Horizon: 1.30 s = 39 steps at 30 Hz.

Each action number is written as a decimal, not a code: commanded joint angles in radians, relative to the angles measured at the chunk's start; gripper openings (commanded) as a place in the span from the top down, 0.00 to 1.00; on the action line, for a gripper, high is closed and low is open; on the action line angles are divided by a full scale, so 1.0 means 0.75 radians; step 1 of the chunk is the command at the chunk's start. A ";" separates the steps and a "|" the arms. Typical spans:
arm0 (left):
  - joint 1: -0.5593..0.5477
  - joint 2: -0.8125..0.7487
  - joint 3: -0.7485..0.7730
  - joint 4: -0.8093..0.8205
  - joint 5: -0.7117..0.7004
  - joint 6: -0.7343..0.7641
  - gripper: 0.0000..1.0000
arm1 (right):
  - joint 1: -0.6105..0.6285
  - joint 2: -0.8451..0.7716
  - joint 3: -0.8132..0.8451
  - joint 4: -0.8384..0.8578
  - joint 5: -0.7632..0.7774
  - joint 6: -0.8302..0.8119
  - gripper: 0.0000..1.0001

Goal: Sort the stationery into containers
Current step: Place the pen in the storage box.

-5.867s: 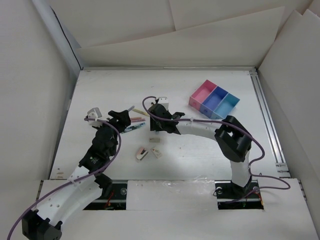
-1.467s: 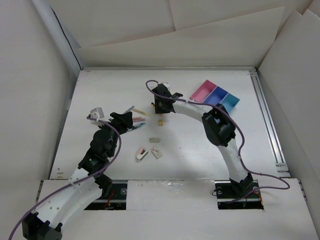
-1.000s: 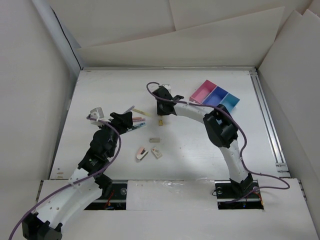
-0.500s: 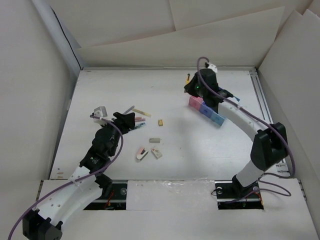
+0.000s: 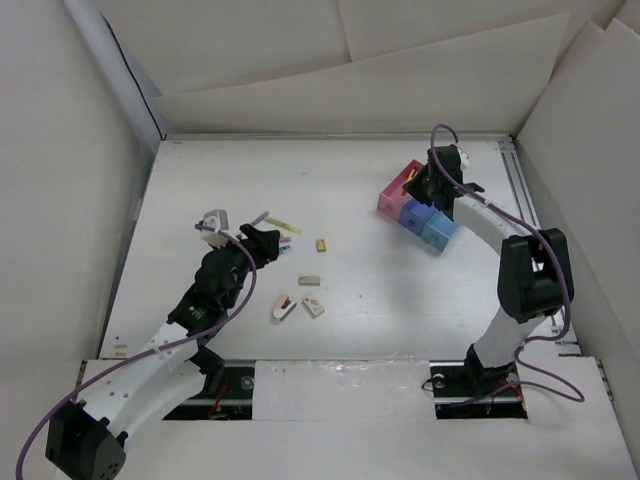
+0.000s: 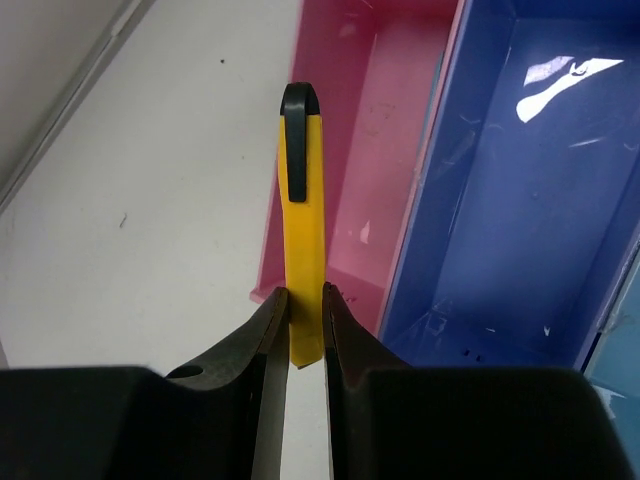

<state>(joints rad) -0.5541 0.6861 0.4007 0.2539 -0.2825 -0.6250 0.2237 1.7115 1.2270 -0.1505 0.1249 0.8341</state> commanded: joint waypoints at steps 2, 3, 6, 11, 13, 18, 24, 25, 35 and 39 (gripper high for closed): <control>0.007 -0.009 0.059 0.075 0.017 0.019 0.40 | -0.030 0.035 0.031 0.070 -0.058 0.033 1.00; 0.007 -0.009 0.059 0.075 0.017 0.019 0.40 | -0.030 0.047 0.031 0.070 -0.072 0.033 1.00; 0.007 -0.009 0.059 0.075 0.017 0.019 0.40 | -0.043 0.060 0.043 0.070 -0.089 0.033 1.00; 0.007 -0.009 0.059 0.075 0.017 0.019 0.40 | -0.043 0.086 0.043 0.070 -0.089 0.046 0.87; 0.007 -0.009 0.059 0.075 0.017 0.019 0.40 | -0.055 0.086 0.043 0.070 -0.101 0.046 0.76; 0.007 -0.009 0.059 0.075 0.017 0.019 0.40 | -0.055 0.031 0.029 0.070 -0.089 0.046 0.59; 0.007 -0.009 0.059 0.075 0.017 0.019 0.40 | -0.026 -0.106 -0.040 0.070 -0.072 -0.018 0.48; 0.007 -0.009 0.059 0.075 0.017 0.019 0.40 | 0.008 -0.124 -0.041 0.070 -0.072 -0.018 0.48; 0.007 -0.050 0.047 0.050 -0.043 0.007 0.40 | 0.389 -0.204 -0.122 -0.026 0.056 -0.192 1.00; 0.007 -0.050 0.047 0.050 -0.043 0.007 0.40 | 0.609 -0.165 -0.108 -0.110 0.105 -0.227 1.00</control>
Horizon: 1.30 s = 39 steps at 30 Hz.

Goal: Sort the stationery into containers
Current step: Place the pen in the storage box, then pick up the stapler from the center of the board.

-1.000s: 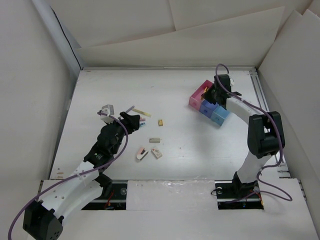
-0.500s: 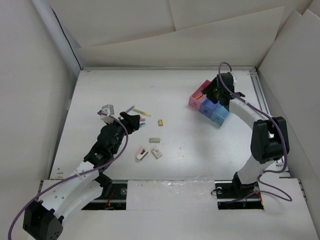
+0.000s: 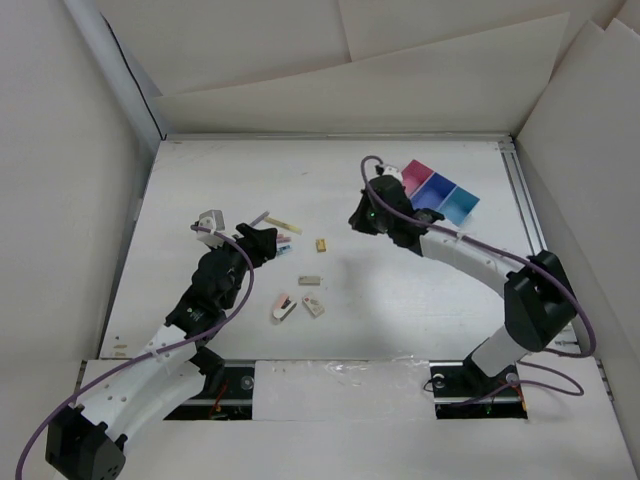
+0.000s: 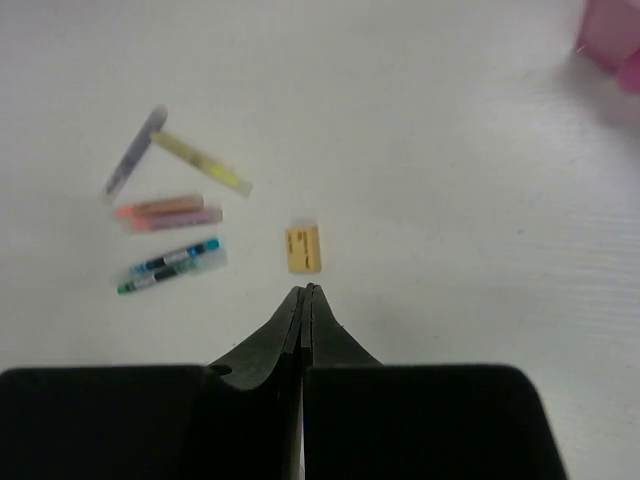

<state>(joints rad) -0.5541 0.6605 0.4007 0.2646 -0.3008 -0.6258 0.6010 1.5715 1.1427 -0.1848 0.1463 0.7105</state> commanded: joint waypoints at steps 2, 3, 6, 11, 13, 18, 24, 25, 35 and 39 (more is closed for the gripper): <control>0.007 -0.016 0.047 0.036 -0.018 0.008 0.40 | 0.188 0.040 -0.010 -0.081 0.095 -0.088 1.00; 0.007 -0.016 0.034 0.036 -0.018 0.008 0.40 | 0.229 0.040 -0.032 -0.093 0.140 -0.088 1.00; 0.007 -0.016 0.034 0.048 -0.018 0.008 0.40 | 0.380 0.026 -0.094 -0.093 0.153 -0.088 0.93; 0.007 -0.046 0.034 0.048 -0.010 0.008 0.40 | 0.601 0.013 -0.159 -0.081 0.165 -0.062 0.55; 0.007 -0.093 0.034 0.028 -0.049 0.008 0.41 | 0.655 0.013 -0.159 -0.044 0.165 -0.047 0.44; 0.007 -0.240 0.022 -0.115 -0.263 -0.076 0.39 | 0.790 0.077 -0.123 0.021 0.110 -0.007 0.29; 0.007 -0.361 0.061 -0.216 -0.335 -0.151 0.30 | 0.864 0.273 0.041 0.003 0.122 0.049 0.21; 0.007 -0.361 0.061 -0.228 -0.321 -0.151 0.29 | 0.878 0.293 0.071 0.003 0.122 0.049 0.20; 0.007 -0.453 0.061 -0.228 -0.251 -0.176 0.29 | 0.890 0.506 0.284 -0.109 0.326 0.145 0.14; 0.007 -0.482 0.047 -0.228 -0.251 -0.176 0.29 | 0.890 0.553 0.299 -0.109 0.357 0.198 0.14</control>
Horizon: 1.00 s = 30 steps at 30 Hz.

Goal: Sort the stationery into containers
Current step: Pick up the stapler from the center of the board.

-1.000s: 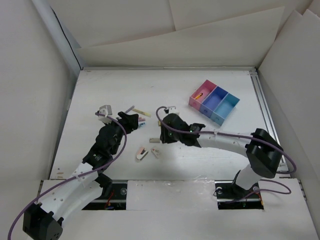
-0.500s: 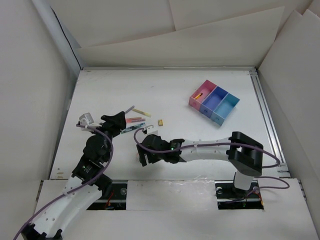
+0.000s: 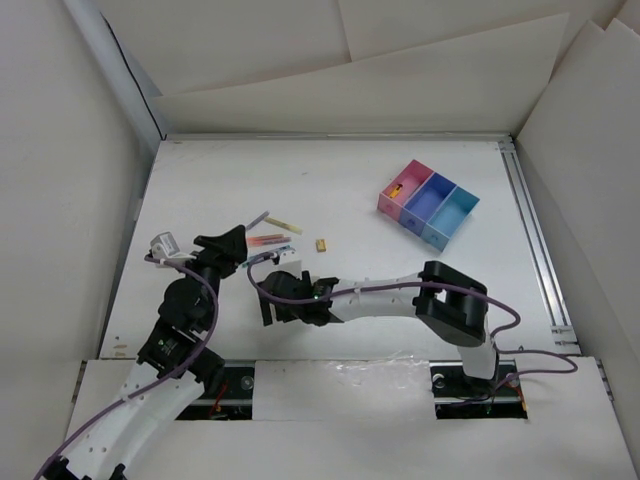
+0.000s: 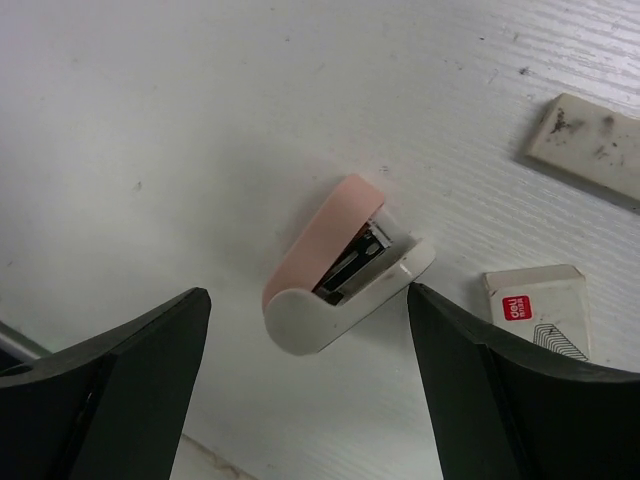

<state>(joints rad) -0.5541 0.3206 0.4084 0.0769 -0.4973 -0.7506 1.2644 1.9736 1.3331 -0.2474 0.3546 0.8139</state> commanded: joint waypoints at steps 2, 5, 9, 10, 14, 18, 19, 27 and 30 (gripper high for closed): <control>0.007 -0.041 0.036 0.008 -0.002 -0.010 0.29 | 0.006 0.050 0.057 -0.040 0.110 0.093 0.14; 0.007 -0.041 0.036 0.008 -0.002 -0.010 0.29 | 0.006 0.076 0.069 -0.055 0.171 0.126 0.16; 0.007 -0.041 0.036 0.008 -0.002 0.003 0.29 | 0.006 0.107 0.104 -0.102 0.233 0.126 0.22; 0.007 -0.041 0.036 0.008 -0.002 0.003 0.29 | 0.018 0.121 0.104 -0.102 0.251 0.126 0.22; 0.007 -0.041 0.036 0.008 -0.016 0.003 0.29 | 0.032 0.122 0.119 -0.149 0.298 0.138 0.31; 0.007 -0.041 0.024 0.008 -0.016 0.015 0.29 | 0.032 0.087 0.068 -0.149 0.311 0.165 0.33; 0.007 -0.041 0.024 0.020 -0.028 0.015 0.29 | 0.032 0.087 0.067 -0.149 0.311 0.165 0.39; 0.007 -0.041 0.024 0.020 -0.028 0.027 0.29 | 0.032 0.009 0.039 -0.149 0.282 0.165 0.73; 0.007 -0.029 0.012 0.033 -0.028 0.027 0.29 | 0.032 -0.077 0.010 -0.108 0.282 0.148 0.76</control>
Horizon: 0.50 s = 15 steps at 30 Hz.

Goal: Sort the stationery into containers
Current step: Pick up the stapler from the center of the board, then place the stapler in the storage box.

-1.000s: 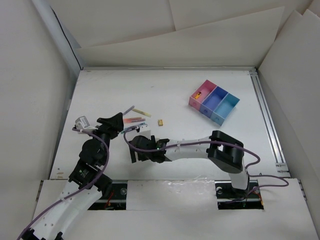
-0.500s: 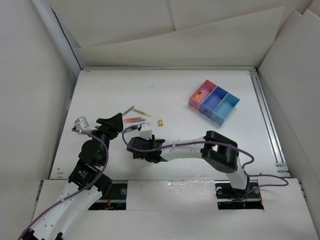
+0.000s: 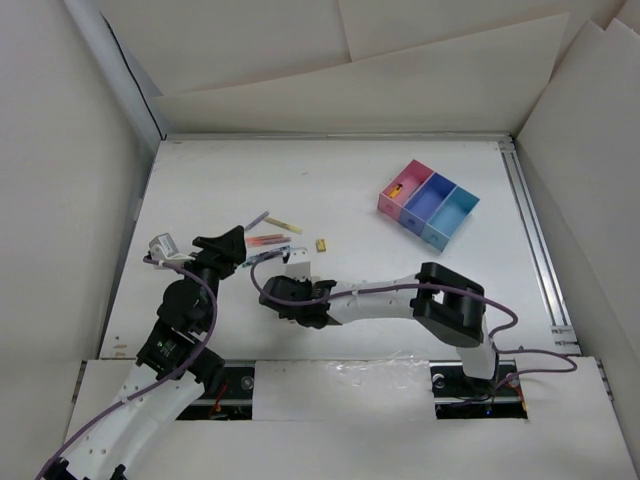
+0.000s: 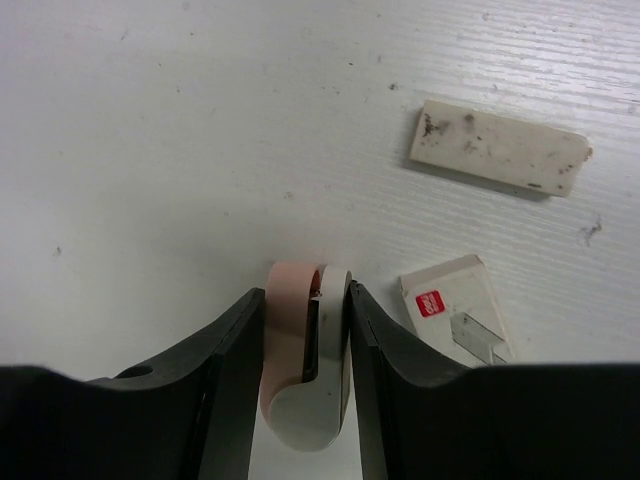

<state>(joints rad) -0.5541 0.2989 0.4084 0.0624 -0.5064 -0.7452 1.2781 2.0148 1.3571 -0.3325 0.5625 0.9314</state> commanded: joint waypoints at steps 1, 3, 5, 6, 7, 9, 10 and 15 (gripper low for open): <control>0.007 0.000 0.012 0.052 -0.016 0.020 0.29 | 0.014 -0.164 -0.022 0.024 -0.009 -0.025 0.78; 0.007 0.014 0.012 0.068 -0.016 0.032 0.29 | 0.014 -0.260 -0.052 0.059 -0.010 -0.045 0.78; 0.007 0.027 0.012 0.093 0.012 0.032 0.29 | -0.021 -0.320 -0.053 0.073 -0.010 -0.062 0.78; 0.007 0.041 0.000 0.093 0.013 0.032 0.29 | -0.037 -0.379 -0.053 0.073 -0.010 -0.078 0.78; 0.007 0.055 0.000 0.093 0.025 0.044 0.29 | -0.057 -0.408 -0.067 0.073 -0.010 -0.098 0.78; 0.007 0.070 0.000 0.129 0.059 0.059 0.29 | -0.137 -0.469 -0.079 0.073 0.015 -0.119 0.79; 0.007 0.092 -0.015 0.148 0.078 0.059 0.29 | -0.172 -0.532 -0.099 0.073 0.029 -0.145 0.79; 0.007 0.229 -0.015 0.240 0.261 0.116 0.29 | -0.562 -0.708 -0.173 0.083 0.087 -0.170 0.79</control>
<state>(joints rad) -0.5537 0.4164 0.4015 0.1524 -0.4141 -0.7013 1.0103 1.5406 1.2617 -0.2977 0.5667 0.8326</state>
